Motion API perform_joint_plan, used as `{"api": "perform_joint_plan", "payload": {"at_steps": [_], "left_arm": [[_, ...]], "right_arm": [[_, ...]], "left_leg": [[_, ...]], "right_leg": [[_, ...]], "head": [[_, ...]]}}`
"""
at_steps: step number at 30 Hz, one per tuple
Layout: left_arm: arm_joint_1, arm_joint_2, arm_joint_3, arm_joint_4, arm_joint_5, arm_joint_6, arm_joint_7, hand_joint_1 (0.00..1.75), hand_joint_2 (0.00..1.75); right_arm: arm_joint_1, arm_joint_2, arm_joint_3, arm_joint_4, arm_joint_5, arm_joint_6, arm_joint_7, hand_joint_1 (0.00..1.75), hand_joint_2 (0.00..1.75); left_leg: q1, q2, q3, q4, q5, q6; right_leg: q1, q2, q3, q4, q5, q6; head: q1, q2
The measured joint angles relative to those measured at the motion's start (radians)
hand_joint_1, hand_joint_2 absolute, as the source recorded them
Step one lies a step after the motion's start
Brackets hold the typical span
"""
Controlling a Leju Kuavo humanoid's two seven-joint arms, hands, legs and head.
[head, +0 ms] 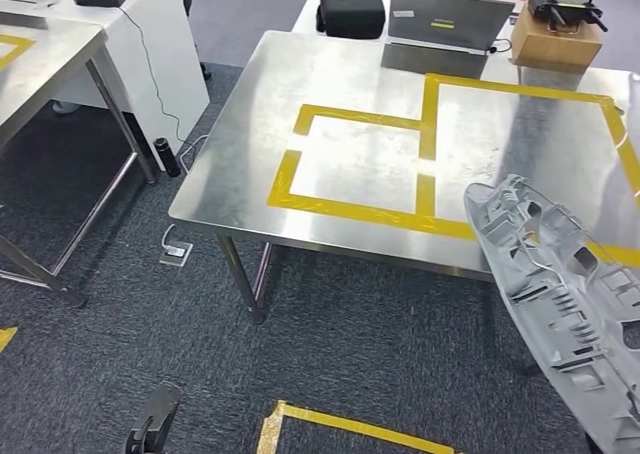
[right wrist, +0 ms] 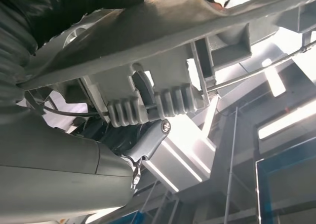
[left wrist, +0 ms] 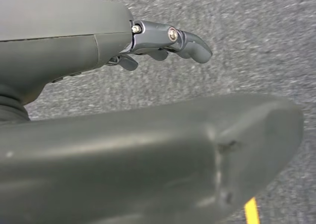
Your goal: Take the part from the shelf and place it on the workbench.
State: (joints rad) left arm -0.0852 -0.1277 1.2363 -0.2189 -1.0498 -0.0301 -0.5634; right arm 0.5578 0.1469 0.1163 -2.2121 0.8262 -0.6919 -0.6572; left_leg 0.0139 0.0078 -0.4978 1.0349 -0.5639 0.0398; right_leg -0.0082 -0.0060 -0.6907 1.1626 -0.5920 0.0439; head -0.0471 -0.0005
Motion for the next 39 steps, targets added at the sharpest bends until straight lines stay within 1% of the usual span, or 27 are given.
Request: {"api": "perform_joint_plan", "payload": {"at_steps": [1, 2, 3, 6, 8, 9, 11, 12, 13, 14, 16, 17, 18, 20, 21, 23, 24, 26, 27, 28, 29, 31, 33, 34, 36, 38, 39], "left_arm": [[0.0, 0.0, 0.0, 0.0, 0.0, 0.0, 0.0, 0.0, 0.0], [0.0, 0.0, 0.0, 0.0, 0.0, 0.0, 0.0, 0.0, 0.0], [0.001, -0.001, 0.0, 0.0, 0.0, 0.0, 0.0, 0.0, 0.0], [-0.004, 0.0, 0.0, 0.0, 0.0, 0.0, 0.0, 0.0, 0.0], [-0.007, -0.001, 0.0, 0.0, 0.0, 0.0, 0.0, 0.0, 0.0], [-0.007, -0.001, -0.001, 0.0, 0.001, 0.0, 0.0, 0.0, 0.0], [-0.004, 0.0, 0.0, 0.0, 0.001, 0.0, 0.0, 0.0, 0.0], [-0.002, 0.001, 0.0, 0.0, 0.002, 0.0, 0.0, 0.0, 0.0], [-0.001, 0.002, 0.0, 0.0, 0.002, -0.001, 0.0, 0.0, 0.0], [0.0, 0.002, 0.0, 0.0, 0.002, -0.001, 0.0, 0.0, 0.0], [0.002, 0.005, 0.0, 0.0, 0.002, 0.0, 0.0, 0.0, 0.0], [0.004, 0.007, 0.0, 0.0, 0.002, 0.0, 0.0, 0.0, 0.0], [0.006, 0.008, 0.0, 0.0, 0.002, 0.0, 0.0, 0.0, 0.0], [0.005, 0.009, 0.001, 0.0, 0.002, 0.0, 0.0, 0.0, 0.0], [0.003, 0.009, 0.001, 0.0, 0.002, -0.001, 0.0, 0.0, 0.0], [-0.002, 0.007, 0.001, 0.0, 0.002, -0.001, 0.0, 0.0, 0.0], [-0.002, 0.006, 0.0, 0.0, 0.003, -0.001, 0.0, 0.0, 0.0], [-0.002, 0.006, 0.0, 0.0, 0.003, 0.0, 0.0, 0.0, 0.0], [-0.001, 0.005, 0.0, 0.0, 0.004, 0.001, 0.0, 0.0, 0.0], [-0.001, 0.004, 0.0, 0.0, 0.005, 0.002, 0.0, 0.0, 0.0], [-0.001, 0.003, 0.001, 0.0, 0.006, 0.003, 0.0, 0.0, 0.0], [-0.001, 0.003, 0.001, 0.0, 0.006, 0.005, 0.001, 0.0, 0.0], [-0.003, 0.003, 0.001, 0.0, 0.006, 0.005, 0.002, 0.0, 0.0], [-0.004, 0.005, 0.001, 0.0, 0.006, 0.005, 0.002, 0.0, 0.0], [-0.003, 0.006, 0.001, 0.0, 0.007, 0.005, 0.002, 0.0, 0.0], [-0.003, 0.006, 0.001, 0.0, 0.007, 0.005, 0.002, 0.0, 0.0], [-0.003, 0.007, 0.001, 0.0, 0.006, 0.005, 0.002, 0.0, 0.0]], "right_arm": [[-0.001, 0.0, 0.0, 0.0, 0.0, 0.0, 0.0, 1.62, 1.75], [-0.001, 0.0, 0.0, 0.0, 0.0, 0.0, 0.0, 1.59, 1.75], [-0.001, 0.0, 0.0, 0.0, 0.0, 0.0, 0.001, 1.54, 1.75], [0.001, 0.0, -0.001, 0.0, 0.003, 0.0, 0.005, 1.23, 1.75], [-0.002, 0.0, -0.002, 0.0, 0.01, 0.0, 0.011, 1.06, 1.75], [-0.003, 0.0, -0.001, 0.0, 0.013, 0.0, 0.015, 1.0, 1.75], [-0.005, 0.0, -0.001, 0.002, 0.02, 0.0, 0.025, 1.02, 1.75], [-0.006, 0.0, -0.002, 0.004, 0.022, 0.0, 0.029, 1.03, 1.75], [-0.005, 0.0, -0.002, 0.006, 0.025, 0.0, 0.033, 1.03, 1.75], [-0.005, 0.0, -0.002, 0.007, 0.026, 0.0, 0.035, 1.02, 1.75], [-0.007, 0.0, -0.002, 0.01, 0.027, 0.0, 0.037, 1.02, 1.75], [-0.009, 0.0, -0.001, 0.011, 0.027, 0.0, 0.037, 1.03, 1.75], [-0.011, -0.001, -0.001, 0.013, 0.028, 0.0, 0.039, 1.03, 1.75], [-0.01, -0.002, -0.001, 0.015, 0.028, 0.0, 0.042, 1.03, 1.75], [-0.009, -0.002, -0.001, 0.015, 0.029, 0.0, 0.043, 1.04, 1.75], [-0.012, -0.005, 0.0, 0.016, 0.029, 0.0, 0.043, 1.06, 1.75], [-0.014, -0.006, 0.0, 0.016, 0.03, 0.0, 0.044, 1.06, 1.75], [-0.015, -0.01, 0.0, 0.016, 0.032, 0.0, 0.047, 1.05, 1.75], [-0.014, -0.011, 0.0, 0.016, 0.033, 0.0, 0.05, 1.05, 1.75], [-0.014, -0.012, 0.0, 0.017, 0.035, 0.0, 0.054, 1.06, 1.75], [-0.014, -0.014, 0.0, 0.017, 0.037, 0.0, 0.058, 1.07, 1.75], [-0.015, -0.017, 0.0, 0.018, 0.04, 0.0, 0.063, 1.08, 1.75], [-0.016, -0.021, 0.001, 0.02, 0.044, 0.0, 0.069, 1.08, 1.75], [-0.016, -0.022, 0.002, 0.022, 0.046, 0.0, 0.073, 1.08, 1.75], [-0.015, -0.025, 0.001, 0.024, 0.049, 0.0, 0.08, 1.17, 1.75], [-0.016, -0.027, 0.0, 0.026, 0.051, 0.0, 0.081, 1.44, 1.75], [-0.016, -0.027, 0.0, 0.027, 0.051, 0.0, 0.081, 1.6, 1.75]], "left_leg": [[-0.002, 0.002, 0.013, -0.001, -0.013, -0.004], [-0.003, 0.004, 0.023, -0.003, -0.024, -0.009], [-0.005, 0.005, 0.033, -0.004, -0.03, -0.016], [-0.005, 0.007, 0.041, 0.02, -0.017, -0.037], [-0.004, 0.004, -0.006, 0.106, -0.01, -0.044], [-0.004, 0.003, -0.043, 0.163, -0.025, -0.047], [-0.004, 0.002, -0.115, 0.241, -0.089, -0.049], [-0.005, 0.002, -0.139, 0.249, -0.117, -0.048], [-0.005, 0.001, -0.149, 0.231, -0.122, -0.045], [-0.007, 0.001, -0.151, 0.192, -0.099, -0.04], [-0.017, -0.005, -0.143, 0.09, 0.01, -0.02], [-0.023, -0.011, -0.139, 0.052, 0.054, -0.011], [-0.028, -0.016, -0.136, 0.03, 0.084, -0.005], [-0.03, -0.022, -0.123, 0.015, 0.089, 0.0], [-0.028, -0.021, -0.111, 0.007, 0.09, 0.003], [-0.021, -0.019, -0.086, -0.005, 0.086, 0.01], [-0.018, -0.017, -0.078, -0.008, 0.081, 0.012], [-0.015, -0.016, -0.065, -0.009, 0.068, 0.013], [-0.013, -0.016, -0.057, -0.009, 0.06, 0.011], [-0.012, -0.016, -0.047, -0.009, 0.051, 0.009], [-0.01, -0.017, -0.035, -0.009, 0.041, 0.006], [-0.006, -0.017, -0.008, -0.009, 0.02, -0.004], [-0.006, -0.016, 0.004, -0.011, 0.005, -0.016], [-0.008, -0.015, 0.004, -0.011, 0.0, -0.021], [-0.01, -0.015, 0.005, -0.013, -0.001, -0.016], [-0.011, -0.015, 0.009, -0.016, 0.001, -0.006], [-0.011, -0.015, 0.011, -0.019, 0.002, -0.005]], "right_leg": [[0.003, -0.008, 0.006, -0.047, 0.059, -0.006], [0.006, -0.013, 0.013, -0.079, 0.106, -0.012], [0.008, -0.013, 0.018, -0.096, 0.132, -0.019], [0.004, 0.002, 0.053, -0.115, 0.128, -0.037], [0.0, 0.007, 0.085, -0.131, 0.121, -0.047], [0.0, 0.01, 0.097, -0.136, 0.114, -0.051], [0.001, 0.019, 0.119, -0.139, 0.096, -0.055], [0.002, 0.023, 0.131, -0.139, 0.086, -0.055], [0.003, 0.027, 0.146, -0.139, 0.074, -0.054], [0.005, 0.03, 0.162, -0.139, 0.063, -0.054], [0.008, 0.034, 0.185, -0.139, 0.039, -0.049], [0.01, 0.037, 0.191, -0.138, 0.029, -0.044], [0.01, 0.041, 0.198, -0.138, 0.021, -0.038], [0.011, 0.046, 0.21, -0.131, 0.019, -0.027], [0.012, 0.043, 0.21, -0.119, 0.02, -0.023], [0.011, 0.03, 0.173, -0.054, 0.015, -0.014], [0.01, 0.023, 0.137, -0.002, -0.001, -0.008], [0.003, 0.015, 0.059, 0.095, -0.054, 0.003], [0.0, 0.014, 0.029, 0.115, -0.073, 0.007], [-0.002, 0.013, 0.015, 0.106, -0.07, 0.011], [-0.004, 0.012, 0.016, 0.068, -0.041, 0.013], [-0.004, 0.007, 0.04, -0.043, 0.058, 0.015], [0.002, 0.003, 0.057, -0.104, 0.109, 0.0], [0.004, 0.002, 0.059, -0.106, 0.11, -0.008], [0.003, 0.005, 0.064, -0.11, 0.119, -0.017], [0.002, 0.007, 0.065, -0.112, 0.117, -0.02], [0.002, 0.008, 0.065, -0.112, 0.115, -0.022]], "head": [[0.001, 0.0], [0.002, 0.0], [0.003, 0.0], [0.005, 0.0], [0.003, 0.0], [0.002, 0.0], [0.002, 0.0], [0.001, 0.0], [0.001, 0.0], [0.001, 0.0], [0.004, 0.0], [0.004, 0.0], [0.003, 0.0], [-0.001, 0.0], [-0.001, 0.0], [0.005, 0.0], [0.008, 0.0], [0.012, 0.0], [0.012, 0.0], [0.012, 0.0], [0.012, 0.0], [0.013, 0.0], [0.014, 0.0], [0.015, 0.0], [0.012, 0.0], [0.011, 0.0], [0.011, 0.0]]}}
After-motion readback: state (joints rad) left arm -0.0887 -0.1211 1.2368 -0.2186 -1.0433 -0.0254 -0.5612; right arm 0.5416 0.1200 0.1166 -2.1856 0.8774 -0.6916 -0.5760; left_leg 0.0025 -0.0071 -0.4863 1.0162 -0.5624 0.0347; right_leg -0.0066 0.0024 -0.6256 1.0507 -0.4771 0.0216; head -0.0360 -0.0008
